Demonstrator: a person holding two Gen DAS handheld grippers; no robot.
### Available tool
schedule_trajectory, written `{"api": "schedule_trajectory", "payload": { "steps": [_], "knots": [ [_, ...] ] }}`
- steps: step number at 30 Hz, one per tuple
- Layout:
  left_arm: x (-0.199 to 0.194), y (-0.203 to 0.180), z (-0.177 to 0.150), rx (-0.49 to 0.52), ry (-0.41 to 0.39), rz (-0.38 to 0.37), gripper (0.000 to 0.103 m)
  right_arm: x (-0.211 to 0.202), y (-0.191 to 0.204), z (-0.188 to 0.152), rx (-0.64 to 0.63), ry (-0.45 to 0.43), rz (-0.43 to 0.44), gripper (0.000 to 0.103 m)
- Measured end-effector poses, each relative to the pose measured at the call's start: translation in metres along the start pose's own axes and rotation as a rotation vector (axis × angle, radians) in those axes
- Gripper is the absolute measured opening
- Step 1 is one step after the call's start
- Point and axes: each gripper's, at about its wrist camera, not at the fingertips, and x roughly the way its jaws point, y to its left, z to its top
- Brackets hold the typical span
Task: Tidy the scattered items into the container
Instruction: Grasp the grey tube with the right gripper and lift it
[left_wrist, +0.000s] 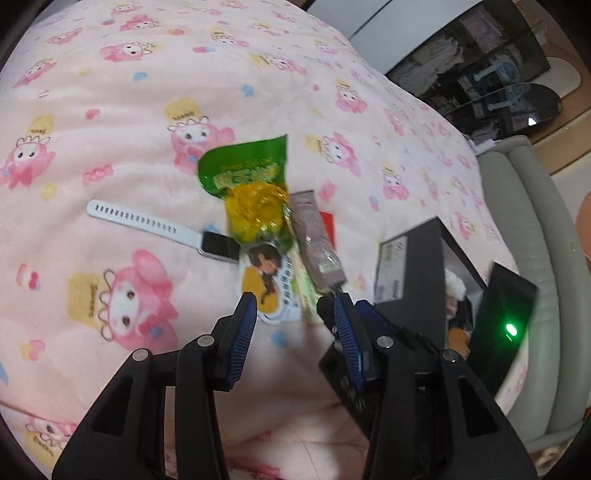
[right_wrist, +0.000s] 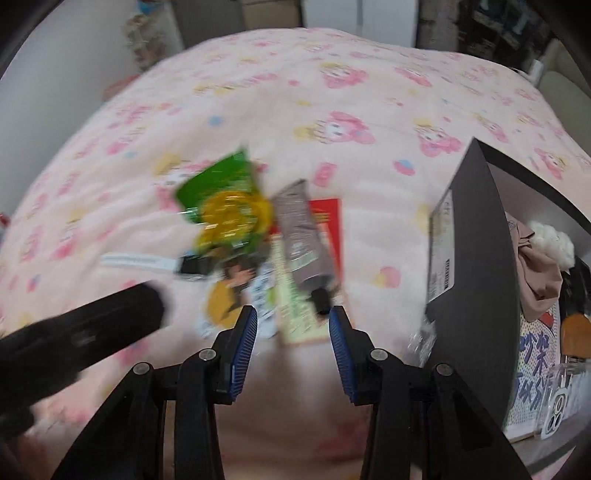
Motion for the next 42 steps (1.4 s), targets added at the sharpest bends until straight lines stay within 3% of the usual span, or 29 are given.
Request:
{"api": "schedule_trajectory", "payload": {
  "steps": [5,6,8,16,20,22,26,31,35,42],
  "knots": [
    [0.016,0.013,0.008,-0.057,0.031,0.006,0.044,0.034,-0.007,0.007,0.042,0.073,0.056,0.033],
    [0.017,0.016,0.009,-0.069,0.033,-0.001,0.044,0.034,-0.007,0.007,0.035,0.065,0.061,0.021],
    [0.017,0.017,0.008,-0.074,0.035,-0.005,0.044,0.028,-0.004,0.006,0.014,0.047,0.093,0.011],
    [0.017,0.014,0.003,-0.066,0.03,0.0,0.044,0.002,-0.006,-0.005,0.012,-0.009,0.131,0.011],
    [0.016,0.007,0.0,-0.029,0.013,0.066,0.044,-0.027,-0.016,-0.029,0.01,-0.029,0.161,0.011],
    [0.02,0.001,-0.003,-0.001,0.029,0.074,0.044,-0.037,-0.024,-0.046,0.017,-0.019,0.189,0.011],
    [0.036,-0.001,-0.009,-0.008,0.126,0.018,0.044,-0.052,-0.04,-0.08,0.021,0.029,0.25,0.011],
    [0.044,-0.012,-0.022,0.021,0.175,0.012,0.044,-0.081,-0.056,-0.111,-0.061,0.021,0.207,0.011],
    [0.049,-0.025,-0.031,0.059,0.201,0.021,0.044,-0.081,-0.087,-0.123,0.014,0.046,0.213,0.012],
    [0.067,-0.053,-0.045,0.107,0.237,0.008,0.044,-0.106,-0.115,-0.125,0.061,-0.047,0.081,0.014]
  ]
}}
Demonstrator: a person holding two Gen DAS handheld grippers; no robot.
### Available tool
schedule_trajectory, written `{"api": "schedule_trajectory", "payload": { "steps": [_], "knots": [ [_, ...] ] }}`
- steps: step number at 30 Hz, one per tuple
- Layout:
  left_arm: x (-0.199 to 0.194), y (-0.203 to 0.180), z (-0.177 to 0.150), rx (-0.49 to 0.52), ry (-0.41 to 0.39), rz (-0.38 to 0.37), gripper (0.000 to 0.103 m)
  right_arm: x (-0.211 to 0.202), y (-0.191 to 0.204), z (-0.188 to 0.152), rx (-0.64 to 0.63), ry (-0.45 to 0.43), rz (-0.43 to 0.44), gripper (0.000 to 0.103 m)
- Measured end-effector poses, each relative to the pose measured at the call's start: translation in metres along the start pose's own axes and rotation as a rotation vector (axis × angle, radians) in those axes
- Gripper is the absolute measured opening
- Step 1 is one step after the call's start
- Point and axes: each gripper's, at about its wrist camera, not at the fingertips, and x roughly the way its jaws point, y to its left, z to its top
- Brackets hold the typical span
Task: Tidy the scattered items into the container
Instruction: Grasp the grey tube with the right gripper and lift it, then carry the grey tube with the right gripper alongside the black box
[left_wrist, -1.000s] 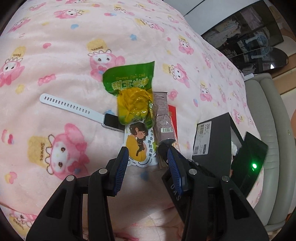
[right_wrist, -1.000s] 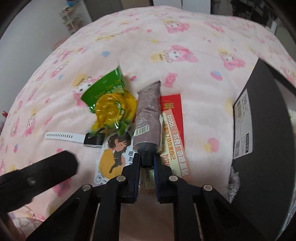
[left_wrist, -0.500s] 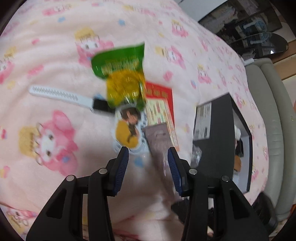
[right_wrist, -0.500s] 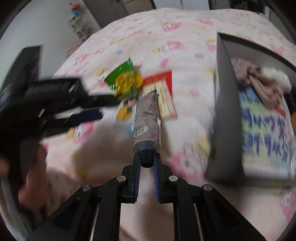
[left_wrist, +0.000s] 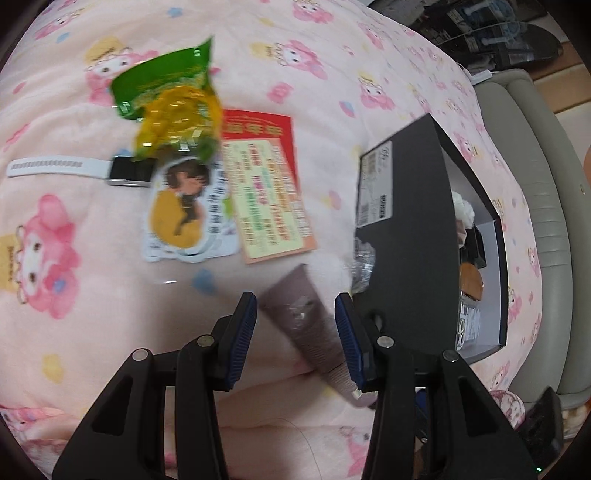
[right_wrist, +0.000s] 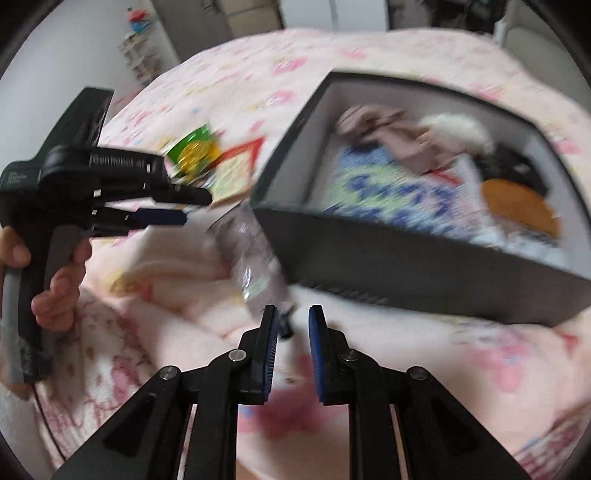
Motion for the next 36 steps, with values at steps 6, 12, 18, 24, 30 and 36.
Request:
{"api": "schedule_trajectory", "payload": {
  "steps": [6,12,18,24,30,36],
  "knots": [
    [0.031,-0.02,0.002,0.097,0.016,0.19,0.044,0.009,-0.011,-0.002,0.072,0.047,0.15,0.014],
    [0.045,-0.024,0.006,0.117,0.047,0.224,0.045,0.05,-0.006,-0.004,0.117,0.145,0.19,0.014],
    [0.031,-0.016,-0.01,0.088,0.077,0.119,0.057,0.045,-0.013,0.002,0.181,0.106,0.226,0.014],
    [0.014,-0.008,-0.019,0.027,0.064,-0.053,0.054,0.023,-0.018,0.01,0.2,0.014,0.202,0.014],
    [0.035,0.002,0.008,-0.016,0.037,0.103,0.054,0.044,-0.004,0.002,0.149,0.125,0.236,0.014],
    [0.038,-0.008,-0.002,0.046,0.076,0.111,0.058,0.048,-0.003,0.001,0.159,0.111,0.24,0.013]
  ]
}}
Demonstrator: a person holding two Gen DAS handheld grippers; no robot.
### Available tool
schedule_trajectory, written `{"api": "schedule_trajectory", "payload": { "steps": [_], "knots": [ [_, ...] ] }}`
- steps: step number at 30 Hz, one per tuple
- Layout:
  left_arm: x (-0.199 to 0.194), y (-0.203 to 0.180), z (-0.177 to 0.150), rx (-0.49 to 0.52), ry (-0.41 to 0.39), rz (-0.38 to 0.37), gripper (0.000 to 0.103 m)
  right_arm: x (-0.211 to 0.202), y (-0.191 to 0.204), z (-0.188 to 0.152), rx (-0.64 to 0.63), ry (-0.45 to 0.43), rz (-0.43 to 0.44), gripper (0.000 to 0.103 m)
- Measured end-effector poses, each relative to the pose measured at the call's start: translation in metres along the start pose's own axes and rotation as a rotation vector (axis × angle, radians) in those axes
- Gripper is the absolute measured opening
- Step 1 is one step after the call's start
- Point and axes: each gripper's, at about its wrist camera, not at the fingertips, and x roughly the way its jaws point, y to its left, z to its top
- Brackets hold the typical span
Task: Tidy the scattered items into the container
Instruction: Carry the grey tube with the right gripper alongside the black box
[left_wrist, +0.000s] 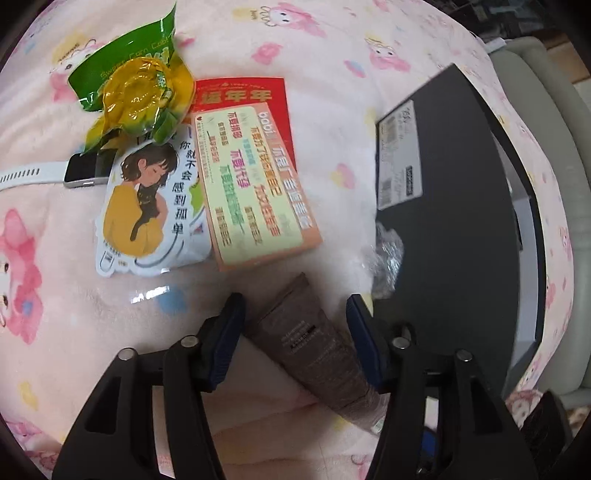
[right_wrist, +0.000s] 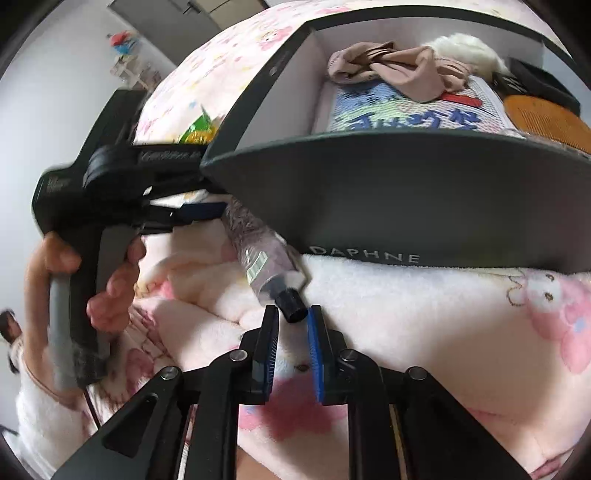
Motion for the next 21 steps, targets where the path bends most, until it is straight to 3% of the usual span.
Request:
{"api": "schedule_trajectory", "payload": {
  "steps": [4,10,12,14,17,21],
  "knots": [
    [-0.006,0.003,-0.015,-0.001,0.022,-0.019,0.058,-0.01,0.001,0.001,0.018,-0.04,-0.02,0.014],
    [-0.02,0.005,-0.037,-0.027,0.033,-0.166,0.057,-0.035,-0.004,0.01,0.062,-0.132,-0.051,0.014],
    [-0.019,0.008,-0.031,-0.079,0.012,-0.183,0.057,-0.039,-0.011,0.011,0.073,-0.126,-0.049,0.014],
    [-0.009,0.02,-0.023,-0.172,0.042,-0.241,0.057,-0.035,-0.025,0.014,0.108,-0.099,-0.006,0.014],
    [0.007,0.019,-0.016,-0.205,0.079,-0.228,0.055,-0.043,-0.039,0.007,0.148,-0.083,0.044,0.014],
    [0.009,0.0,-0.02,-0.1,0.084,-0.181,0.057,-0.026,-0.023,0.005,0.107,-0.063,0.001,0.015]
  ]
}}
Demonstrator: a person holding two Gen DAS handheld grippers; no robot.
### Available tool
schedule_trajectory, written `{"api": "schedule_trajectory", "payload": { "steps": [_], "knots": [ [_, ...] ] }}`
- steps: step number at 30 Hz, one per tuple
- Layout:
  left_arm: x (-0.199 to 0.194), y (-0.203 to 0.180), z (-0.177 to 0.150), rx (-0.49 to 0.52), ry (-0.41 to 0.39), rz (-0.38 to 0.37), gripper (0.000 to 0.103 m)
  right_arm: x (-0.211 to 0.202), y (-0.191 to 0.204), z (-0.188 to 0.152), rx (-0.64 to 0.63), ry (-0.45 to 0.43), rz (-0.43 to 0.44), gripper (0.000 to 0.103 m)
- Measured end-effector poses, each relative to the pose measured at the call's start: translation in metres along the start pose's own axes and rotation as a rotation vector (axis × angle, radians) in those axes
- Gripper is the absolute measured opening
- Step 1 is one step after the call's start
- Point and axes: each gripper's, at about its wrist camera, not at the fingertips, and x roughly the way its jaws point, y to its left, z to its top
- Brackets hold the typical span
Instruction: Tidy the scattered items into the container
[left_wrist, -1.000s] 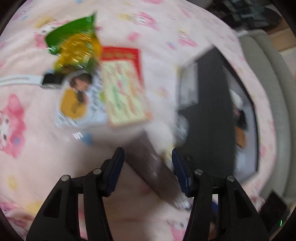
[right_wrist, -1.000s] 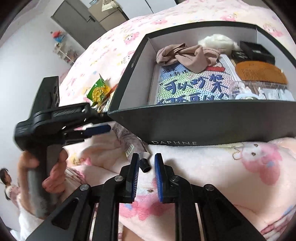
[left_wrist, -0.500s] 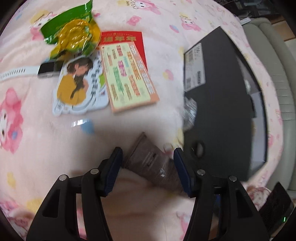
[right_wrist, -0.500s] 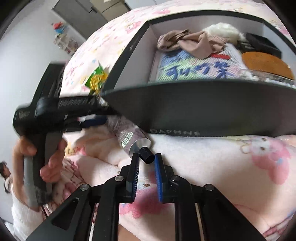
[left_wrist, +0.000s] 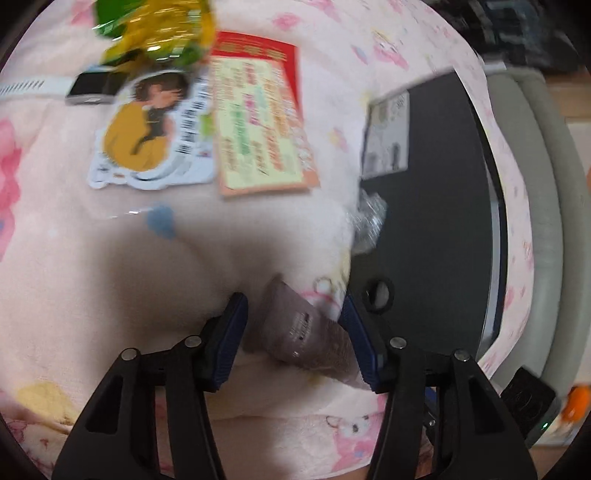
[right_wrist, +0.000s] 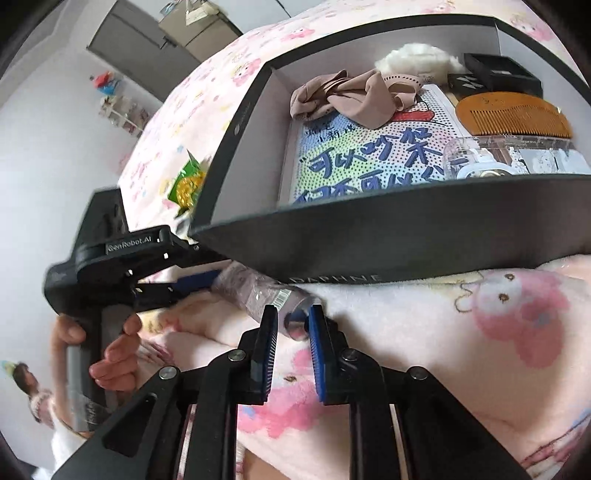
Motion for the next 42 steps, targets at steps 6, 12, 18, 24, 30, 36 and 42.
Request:
{"api": "schedule_trajectory", "payload": {
  "steps": [6,12,18,24,30,36,42],
  "knots": [
    [-0.016,-0.003,-0.01,0.026,-0.008,-0.104,0.058,0.002,0.002,0.003,0.007,0.002,0.034,0.015],
    [-0.008,-0.013,-0.006,0.053,-0.042,0.041,0.057,0.02,-0.006,-0.002,0.008,0.043,-0.067,0.016],
    [0.003,-0.026,-0.012,0.136,-0.024,0.146,0.059,0.025,-0.021,-0.004,0.06,0.036,0.03,0.016],
    [-0.008,-0.031,-0.03,0.164,-0.007,0.069,0.059,0.01,-0.013,-0.011,0.028,-0.015,0.008,0.017],
    [0.0,-0.033,-0.034,0.163,0.035,0.032,0.058,0.002,-0.034,-0.005,0.076,0.002,0.048,0.017],
    [-0.008,-0.043,-0.044,0.201,0.046,-0.095,0.054,-0.005,-0.009,-0.012,0.018,-0.025,0.148,0.017],
    [-0.03,-0.041,-0.045,0.152,0.065,-0.045,0.055,-0.017,-0.021,-0.013,-0.005,-0.072,-0.039,0.017]
  ]
}}
